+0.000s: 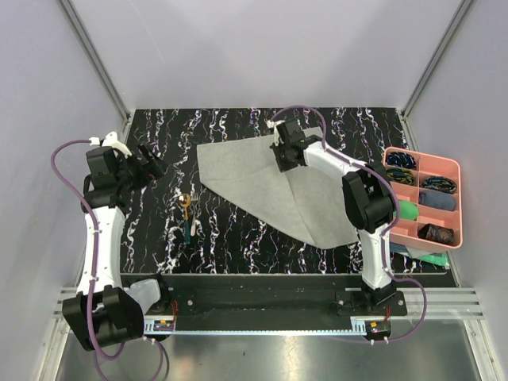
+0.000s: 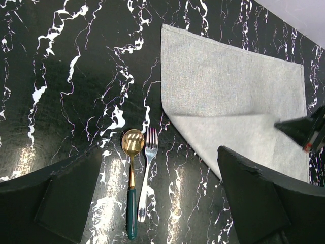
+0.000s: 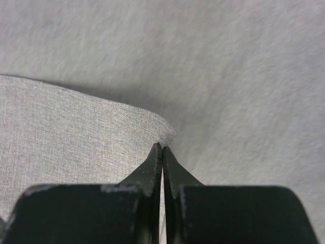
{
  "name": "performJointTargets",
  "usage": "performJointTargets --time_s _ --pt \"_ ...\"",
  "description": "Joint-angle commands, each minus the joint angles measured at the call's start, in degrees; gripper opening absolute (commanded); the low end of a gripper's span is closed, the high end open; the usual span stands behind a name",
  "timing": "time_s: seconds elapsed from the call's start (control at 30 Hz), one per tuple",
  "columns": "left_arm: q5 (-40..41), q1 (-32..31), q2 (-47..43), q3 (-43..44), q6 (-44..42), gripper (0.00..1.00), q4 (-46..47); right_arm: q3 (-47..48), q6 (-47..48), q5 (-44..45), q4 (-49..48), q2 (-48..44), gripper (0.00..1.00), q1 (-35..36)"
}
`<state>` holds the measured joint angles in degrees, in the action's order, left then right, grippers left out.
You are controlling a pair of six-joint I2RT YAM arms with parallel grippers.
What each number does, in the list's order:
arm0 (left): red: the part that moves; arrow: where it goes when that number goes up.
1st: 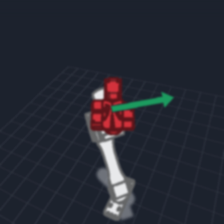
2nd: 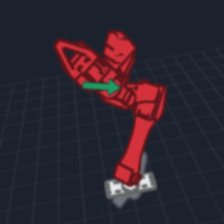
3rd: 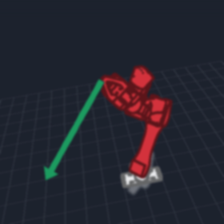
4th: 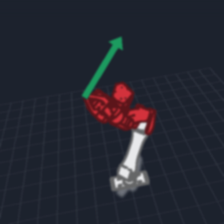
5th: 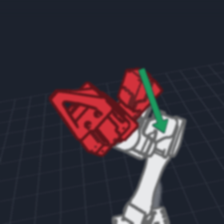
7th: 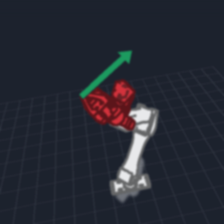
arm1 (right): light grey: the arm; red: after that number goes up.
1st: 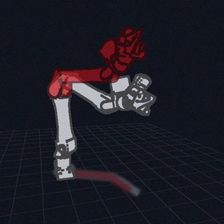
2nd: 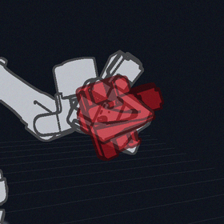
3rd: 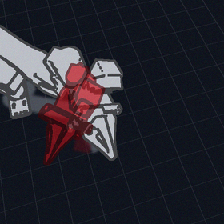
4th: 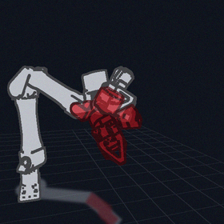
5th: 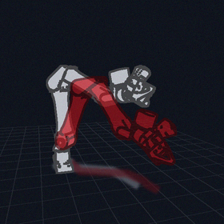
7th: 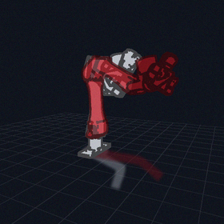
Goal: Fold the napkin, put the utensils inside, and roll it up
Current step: Fold the napkin
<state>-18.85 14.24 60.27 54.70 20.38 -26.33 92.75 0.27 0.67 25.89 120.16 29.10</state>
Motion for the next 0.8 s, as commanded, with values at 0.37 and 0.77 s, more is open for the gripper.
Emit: performJointTargets --time_s 0.37,0.77 --pt "-3.12 0.7 1.87 -0.12 -0.08 0.99 3.3 17.81 5.26 7.59 -0.58 13.34 0.0 -10.2" --pt "-3.74 0.7 2.92 -0.29 -0.08 0.99 3.65 32.84 8.78 13.13 1.35 22.92 0.0 -13.46"
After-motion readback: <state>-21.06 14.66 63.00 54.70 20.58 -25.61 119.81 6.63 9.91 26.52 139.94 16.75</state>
